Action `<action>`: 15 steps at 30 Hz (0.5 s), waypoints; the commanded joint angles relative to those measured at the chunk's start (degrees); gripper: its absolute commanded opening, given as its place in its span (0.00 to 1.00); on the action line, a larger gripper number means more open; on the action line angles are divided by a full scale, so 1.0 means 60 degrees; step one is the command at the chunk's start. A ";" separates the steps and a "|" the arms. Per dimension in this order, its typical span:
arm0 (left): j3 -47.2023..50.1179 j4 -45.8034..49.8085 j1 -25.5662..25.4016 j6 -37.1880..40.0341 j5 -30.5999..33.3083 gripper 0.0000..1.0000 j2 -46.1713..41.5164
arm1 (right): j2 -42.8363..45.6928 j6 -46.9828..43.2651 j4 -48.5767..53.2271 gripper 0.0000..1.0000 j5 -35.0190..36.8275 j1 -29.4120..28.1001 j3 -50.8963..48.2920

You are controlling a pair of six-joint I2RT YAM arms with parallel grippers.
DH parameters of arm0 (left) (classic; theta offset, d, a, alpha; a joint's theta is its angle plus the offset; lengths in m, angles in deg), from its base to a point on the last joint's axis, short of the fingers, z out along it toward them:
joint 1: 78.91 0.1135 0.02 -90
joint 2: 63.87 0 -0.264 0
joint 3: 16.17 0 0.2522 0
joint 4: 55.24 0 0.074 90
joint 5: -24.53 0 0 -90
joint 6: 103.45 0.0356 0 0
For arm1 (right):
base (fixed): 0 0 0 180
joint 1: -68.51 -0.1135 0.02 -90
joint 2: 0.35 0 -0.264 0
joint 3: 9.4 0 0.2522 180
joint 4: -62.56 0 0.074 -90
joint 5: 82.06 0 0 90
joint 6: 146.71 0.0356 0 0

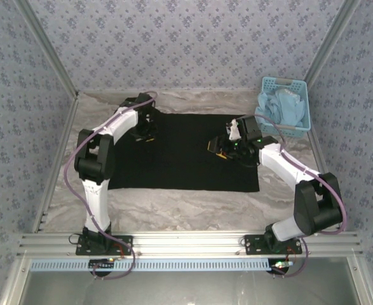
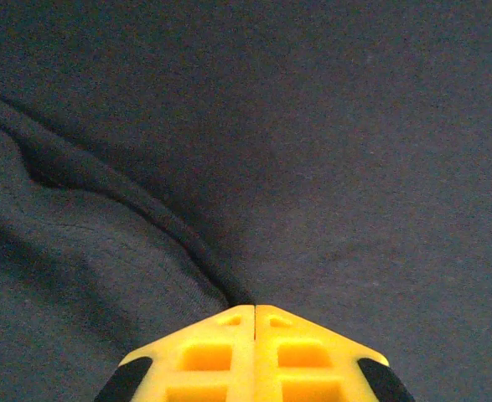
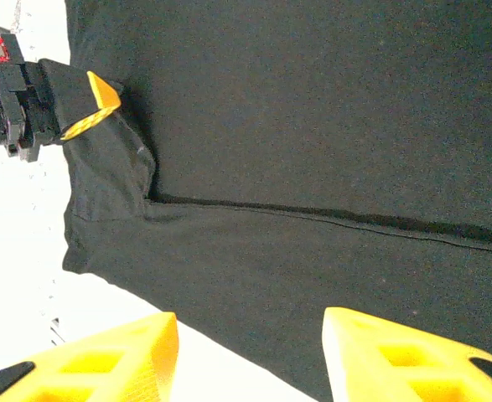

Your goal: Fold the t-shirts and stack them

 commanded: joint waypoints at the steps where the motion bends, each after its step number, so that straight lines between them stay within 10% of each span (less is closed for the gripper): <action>1: -0.0140 0.0056 -0.0025 0.0411 0.0191 0.23 0.0011 | -0.0154 0.0148 0.0316 0.51 0.0059 0.0039 0.0067; 4: -0.0038 0.0107 -0.0066 0.0306 0.0770 0.61 -0.0555 | -0.0031 0.0352 0.0533 0.52 0.0585 0.0073 -0.0123; 15: 0.4301 -0.1268 0.2296 -0.2413 -0.0690 0.36 -0.2760 | -0.0729 0.0595 0.2072 0.45 0.2554 0.0579 -0.0623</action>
